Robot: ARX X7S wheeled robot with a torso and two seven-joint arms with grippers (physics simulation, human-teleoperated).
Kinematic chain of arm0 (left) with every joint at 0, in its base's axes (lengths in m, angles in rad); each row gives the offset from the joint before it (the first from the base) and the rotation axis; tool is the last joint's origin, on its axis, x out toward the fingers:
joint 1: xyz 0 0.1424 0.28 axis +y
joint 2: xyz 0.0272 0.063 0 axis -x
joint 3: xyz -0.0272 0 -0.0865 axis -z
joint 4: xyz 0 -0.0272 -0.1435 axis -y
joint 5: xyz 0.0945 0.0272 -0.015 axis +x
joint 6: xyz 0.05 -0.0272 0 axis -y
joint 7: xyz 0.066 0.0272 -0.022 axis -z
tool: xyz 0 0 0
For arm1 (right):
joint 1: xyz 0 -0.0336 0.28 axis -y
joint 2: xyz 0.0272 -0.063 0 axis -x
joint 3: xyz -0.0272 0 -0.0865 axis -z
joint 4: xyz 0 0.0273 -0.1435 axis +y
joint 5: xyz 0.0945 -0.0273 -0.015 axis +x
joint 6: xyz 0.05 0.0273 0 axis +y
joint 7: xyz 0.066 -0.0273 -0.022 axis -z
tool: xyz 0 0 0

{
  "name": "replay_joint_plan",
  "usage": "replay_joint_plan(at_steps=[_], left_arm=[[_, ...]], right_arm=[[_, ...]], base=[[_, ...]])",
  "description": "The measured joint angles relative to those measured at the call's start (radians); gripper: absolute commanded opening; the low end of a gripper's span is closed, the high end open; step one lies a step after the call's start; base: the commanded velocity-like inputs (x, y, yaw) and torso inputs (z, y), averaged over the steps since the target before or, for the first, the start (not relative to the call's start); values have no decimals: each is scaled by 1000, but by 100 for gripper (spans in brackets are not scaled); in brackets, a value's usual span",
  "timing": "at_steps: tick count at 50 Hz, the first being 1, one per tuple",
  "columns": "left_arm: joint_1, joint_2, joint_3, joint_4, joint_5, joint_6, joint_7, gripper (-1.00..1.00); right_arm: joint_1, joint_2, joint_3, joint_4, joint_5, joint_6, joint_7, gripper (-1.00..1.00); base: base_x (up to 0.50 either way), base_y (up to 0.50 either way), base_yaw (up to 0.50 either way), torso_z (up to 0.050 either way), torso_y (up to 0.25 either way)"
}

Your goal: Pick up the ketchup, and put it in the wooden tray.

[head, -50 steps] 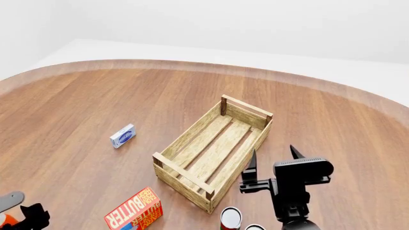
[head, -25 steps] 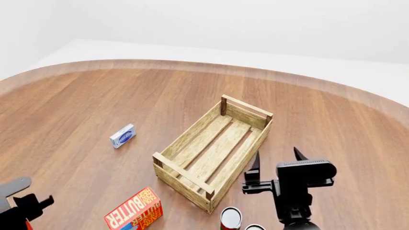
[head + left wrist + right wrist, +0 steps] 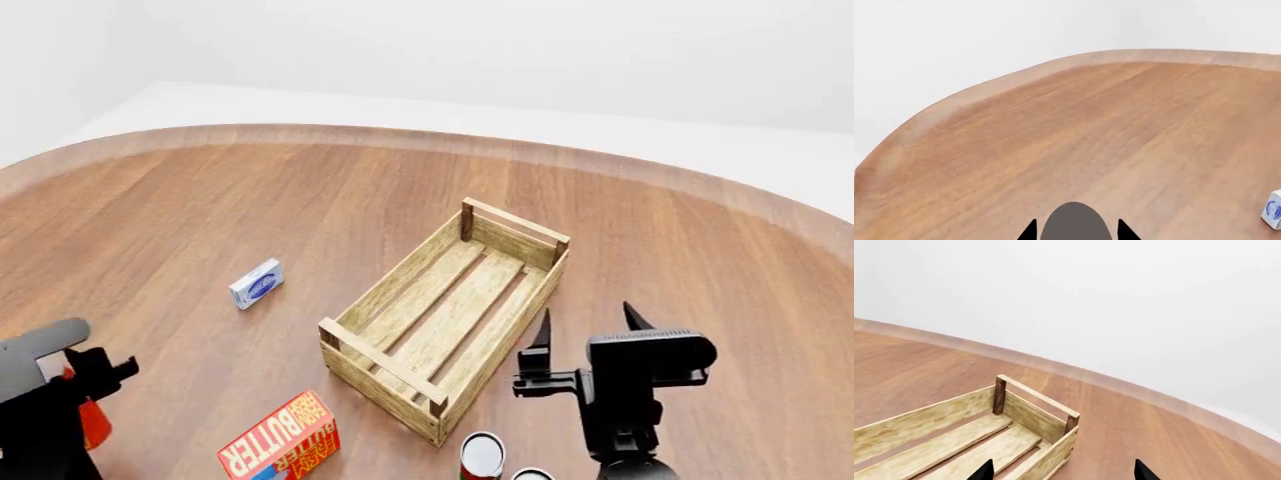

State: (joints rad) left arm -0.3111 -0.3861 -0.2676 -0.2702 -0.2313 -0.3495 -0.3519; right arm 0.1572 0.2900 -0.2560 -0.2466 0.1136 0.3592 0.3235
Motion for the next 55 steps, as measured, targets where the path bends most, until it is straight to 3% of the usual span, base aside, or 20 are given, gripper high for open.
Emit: replay_joint_plan(at_steps=[14,38,45,55], left_arm=[[-205,34,224,98,19,-102,108,-100],[-594,284,574,-245,32,2,329,-100],[-704,335,770,-426,-120,122,318,-100],[-855,368,1252,-619,-547,330,256,-100]], right_arm=[[36,23,39,-89,29,73,7,100],[16,75,202,-264,126,195,36,100],[-14,87,245,-280,141,188,40,100],[-49,97,290,-290,155,173,46,100]], base=[[0,0,0,0,0],[0,0,0,0,0],[0,0,0,0,1],[0,0,0,0,0]])
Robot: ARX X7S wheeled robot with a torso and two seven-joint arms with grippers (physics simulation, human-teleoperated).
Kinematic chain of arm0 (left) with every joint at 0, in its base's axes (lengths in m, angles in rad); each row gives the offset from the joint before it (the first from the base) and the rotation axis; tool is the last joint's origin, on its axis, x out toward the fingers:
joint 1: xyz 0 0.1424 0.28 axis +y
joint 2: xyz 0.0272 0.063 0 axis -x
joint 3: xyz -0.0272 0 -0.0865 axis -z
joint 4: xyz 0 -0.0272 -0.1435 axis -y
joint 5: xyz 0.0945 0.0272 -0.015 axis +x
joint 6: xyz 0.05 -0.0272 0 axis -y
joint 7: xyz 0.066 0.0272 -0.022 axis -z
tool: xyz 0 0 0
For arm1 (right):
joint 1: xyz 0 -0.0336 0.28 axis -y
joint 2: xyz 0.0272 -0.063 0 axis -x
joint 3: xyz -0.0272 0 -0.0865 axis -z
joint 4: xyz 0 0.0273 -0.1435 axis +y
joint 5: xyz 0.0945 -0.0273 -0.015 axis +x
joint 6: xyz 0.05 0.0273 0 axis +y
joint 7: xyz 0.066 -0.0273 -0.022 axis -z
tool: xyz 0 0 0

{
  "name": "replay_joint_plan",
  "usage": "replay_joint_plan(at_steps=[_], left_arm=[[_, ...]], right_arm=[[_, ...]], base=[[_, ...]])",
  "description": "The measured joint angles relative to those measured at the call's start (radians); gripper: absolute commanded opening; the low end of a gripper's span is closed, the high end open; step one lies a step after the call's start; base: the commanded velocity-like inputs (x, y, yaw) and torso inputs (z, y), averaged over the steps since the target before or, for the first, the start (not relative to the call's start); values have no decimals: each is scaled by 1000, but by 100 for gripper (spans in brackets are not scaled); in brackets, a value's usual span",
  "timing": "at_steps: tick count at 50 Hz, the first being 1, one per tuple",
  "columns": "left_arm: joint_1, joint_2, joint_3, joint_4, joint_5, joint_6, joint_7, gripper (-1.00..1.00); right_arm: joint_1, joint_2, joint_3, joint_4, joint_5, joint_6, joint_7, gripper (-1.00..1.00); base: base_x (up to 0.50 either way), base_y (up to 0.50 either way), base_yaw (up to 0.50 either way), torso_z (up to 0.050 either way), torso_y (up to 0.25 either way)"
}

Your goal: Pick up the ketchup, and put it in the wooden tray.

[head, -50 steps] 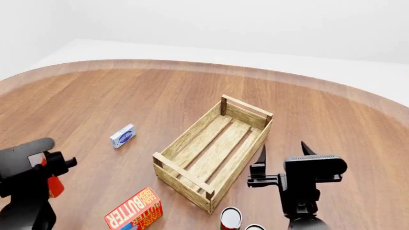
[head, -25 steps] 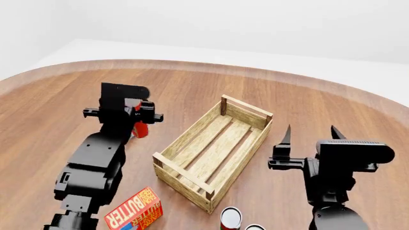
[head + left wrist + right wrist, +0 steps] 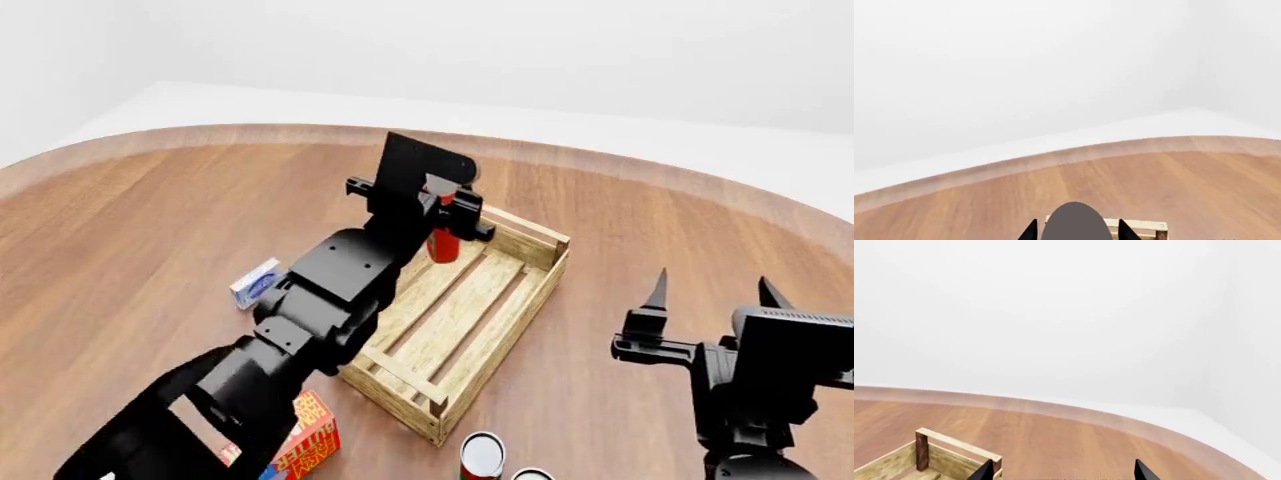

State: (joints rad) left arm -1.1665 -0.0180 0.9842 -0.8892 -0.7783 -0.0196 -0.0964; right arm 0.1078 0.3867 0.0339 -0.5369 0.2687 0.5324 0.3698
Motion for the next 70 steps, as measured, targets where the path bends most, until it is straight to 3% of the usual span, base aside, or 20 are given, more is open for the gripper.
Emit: replay_joint_plan(at_steps=[9,20,34,70], left_arm=[[-80,11,326,-37,-285,117,-59,-100],[-111,16,492,-39,-418,168,-99,-100],[-118,17,554,-43,-462,181,-127,-100],[-143,17,577,-50,-548,164,-153,-100]], right_arm=[[-31,2,33,-4,11,-19,5,100],[-88,8,81,-24,31,-42,4,100],[-140,12,123,-47,49,-58,8,100],[-177,11,142,-54,56,-76,23,100]], base=[[0,0,0,0,0],[0,0,0,0,1],[0,0,0,0,-6],[-1,0,0,0,-118]])
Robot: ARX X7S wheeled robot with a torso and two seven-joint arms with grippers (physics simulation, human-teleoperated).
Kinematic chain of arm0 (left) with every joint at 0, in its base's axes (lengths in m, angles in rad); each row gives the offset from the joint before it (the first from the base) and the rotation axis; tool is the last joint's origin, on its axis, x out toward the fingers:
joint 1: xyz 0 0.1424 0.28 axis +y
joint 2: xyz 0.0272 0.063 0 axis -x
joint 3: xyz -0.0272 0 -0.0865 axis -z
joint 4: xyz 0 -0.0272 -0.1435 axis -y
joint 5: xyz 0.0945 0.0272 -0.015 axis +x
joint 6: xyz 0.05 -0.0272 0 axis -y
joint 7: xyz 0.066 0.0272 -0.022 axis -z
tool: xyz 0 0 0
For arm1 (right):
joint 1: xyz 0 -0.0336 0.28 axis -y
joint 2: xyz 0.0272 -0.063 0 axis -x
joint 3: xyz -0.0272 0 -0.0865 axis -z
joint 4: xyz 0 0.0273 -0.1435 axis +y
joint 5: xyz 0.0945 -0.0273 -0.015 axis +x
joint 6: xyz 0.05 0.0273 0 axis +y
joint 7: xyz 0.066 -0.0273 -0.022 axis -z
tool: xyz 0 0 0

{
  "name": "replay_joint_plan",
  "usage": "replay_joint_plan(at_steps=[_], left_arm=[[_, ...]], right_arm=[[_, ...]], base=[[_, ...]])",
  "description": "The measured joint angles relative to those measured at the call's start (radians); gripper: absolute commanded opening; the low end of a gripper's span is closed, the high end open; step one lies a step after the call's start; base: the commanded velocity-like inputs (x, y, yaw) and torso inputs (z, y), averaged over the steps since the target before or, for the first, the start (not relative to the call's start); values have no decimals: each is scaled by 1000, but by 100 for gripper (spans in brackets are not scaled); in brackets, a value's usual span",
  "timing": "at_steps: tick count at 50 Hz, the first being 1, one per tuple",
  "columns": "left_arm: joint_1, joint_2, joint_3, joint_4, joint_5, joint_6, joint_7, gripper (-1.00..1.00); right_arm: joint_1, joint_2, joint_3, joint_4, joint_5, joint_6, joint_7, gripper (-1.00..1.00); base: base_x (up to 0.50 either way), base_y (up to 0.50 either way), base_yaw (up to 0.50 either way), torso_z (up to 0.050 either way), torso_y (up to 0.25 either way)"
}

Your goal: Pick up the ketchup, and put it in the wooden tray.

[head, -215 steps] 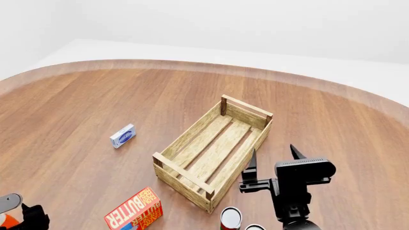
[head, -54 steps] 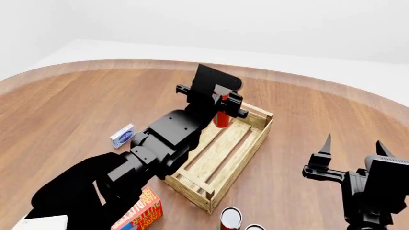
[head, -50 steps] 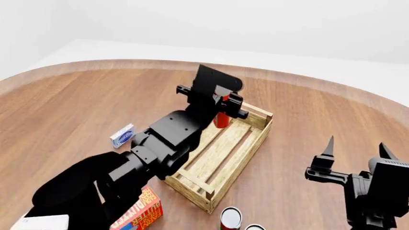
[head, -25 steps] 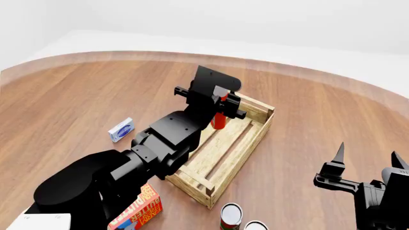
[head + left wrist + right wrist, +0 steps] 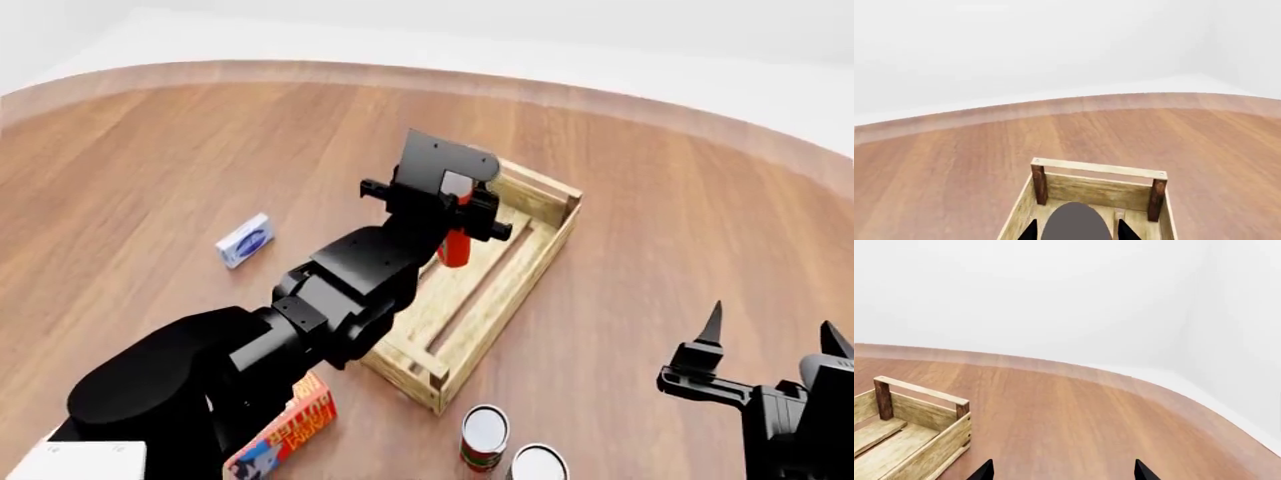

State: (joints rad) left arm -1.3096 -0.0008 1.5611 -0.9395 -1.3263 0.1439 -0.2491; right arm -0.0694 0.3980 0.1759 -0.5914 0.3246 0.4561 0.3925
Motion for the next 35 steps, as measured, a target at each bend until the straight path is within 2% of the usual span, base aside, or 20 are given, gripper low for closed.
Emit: replay_joint_plan(at_steps=[35], left_arm=[[-12,0,0,-3,10,5,-12,-100]], right_arm=[[-3,2,-2,4,2,-14,8,100]], base=[[-1,0,0,0,-117]])
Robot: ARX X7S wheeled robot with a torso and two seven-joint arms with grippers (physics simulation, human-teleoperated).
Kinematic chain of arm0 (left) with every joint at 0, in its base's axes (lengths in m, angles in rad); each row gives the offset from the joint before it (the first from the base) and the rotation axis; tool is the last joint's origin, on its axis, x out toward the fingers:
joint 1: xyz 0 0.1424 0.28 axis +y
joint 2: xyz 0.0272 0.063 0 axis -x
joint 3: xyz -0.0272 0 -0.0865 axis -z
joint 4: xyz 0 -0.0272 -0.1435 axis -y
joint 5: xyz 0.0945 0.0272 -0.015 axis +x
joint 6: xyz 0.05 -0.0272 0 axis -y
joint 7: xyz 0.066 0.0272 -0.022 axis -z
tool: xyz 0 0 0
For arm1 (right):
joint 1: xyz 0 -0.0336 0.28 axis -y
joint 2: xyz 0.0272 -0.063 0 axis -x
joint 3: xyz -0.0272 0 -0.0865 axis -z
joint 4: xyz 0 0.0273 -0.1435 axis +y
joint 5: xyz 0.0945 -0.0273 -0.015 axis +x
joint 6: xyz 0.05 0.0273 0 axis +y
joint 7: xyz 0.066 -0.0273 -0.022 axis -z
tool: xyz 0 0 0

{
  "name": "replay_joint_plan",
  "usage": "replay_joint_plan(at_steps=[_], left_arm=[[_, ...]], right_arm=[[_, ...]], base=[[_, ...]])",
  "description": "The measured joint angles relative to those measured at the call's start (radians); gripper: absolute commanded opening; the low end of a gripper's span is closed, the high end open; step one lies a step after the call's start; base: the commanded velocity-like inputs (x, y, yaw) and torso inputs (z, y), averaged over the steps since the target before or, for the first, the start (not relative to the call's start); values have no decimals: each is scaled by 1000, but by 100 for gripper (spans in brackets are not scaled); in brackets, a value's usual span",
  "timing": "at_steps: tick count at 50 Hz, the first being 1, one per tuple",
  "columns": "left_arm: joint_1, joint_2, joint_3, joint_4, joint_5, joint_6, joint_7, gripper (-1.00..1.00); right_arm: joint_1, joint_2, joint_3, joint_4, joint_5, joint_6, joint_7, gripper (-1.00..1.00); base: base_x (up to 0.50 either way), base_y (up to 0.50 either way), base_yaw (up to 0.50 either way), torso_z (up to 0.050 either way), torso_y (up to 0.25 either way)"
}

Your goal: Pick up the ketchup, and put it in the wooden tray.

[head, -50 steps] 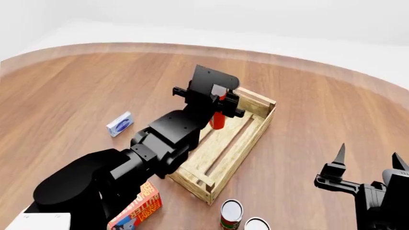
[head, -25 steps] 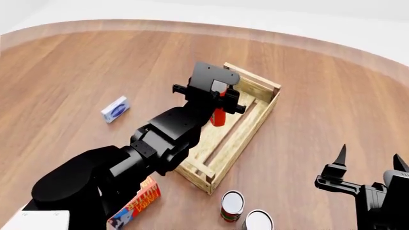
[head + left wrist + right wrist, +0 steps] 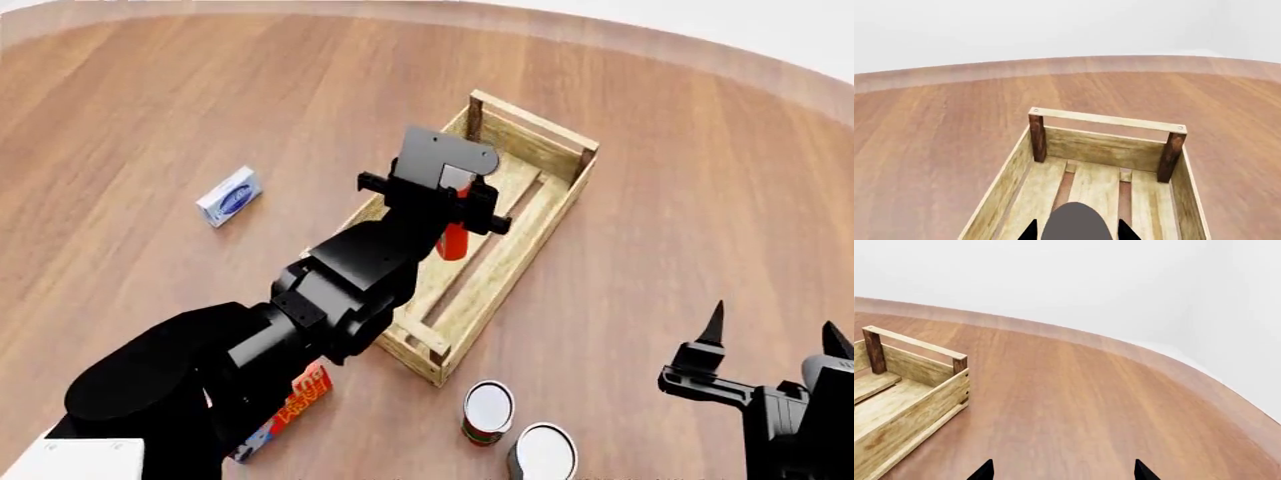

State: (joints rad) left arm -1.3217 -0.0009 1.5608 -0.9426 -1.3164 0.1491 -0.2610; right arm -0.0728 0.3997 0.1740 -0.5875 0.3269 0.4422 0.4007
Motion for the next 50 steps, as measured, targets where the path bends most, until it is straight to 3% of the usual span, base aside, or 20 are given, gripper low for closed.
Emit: replay_joint_plan(at_steps=[50], left_arm=[[56,0,-8,-60,45,15,-5,-100]], right_arm=[[1,4,1,-3,13,15,22,100]], base=[[0,0,0,0,0]])
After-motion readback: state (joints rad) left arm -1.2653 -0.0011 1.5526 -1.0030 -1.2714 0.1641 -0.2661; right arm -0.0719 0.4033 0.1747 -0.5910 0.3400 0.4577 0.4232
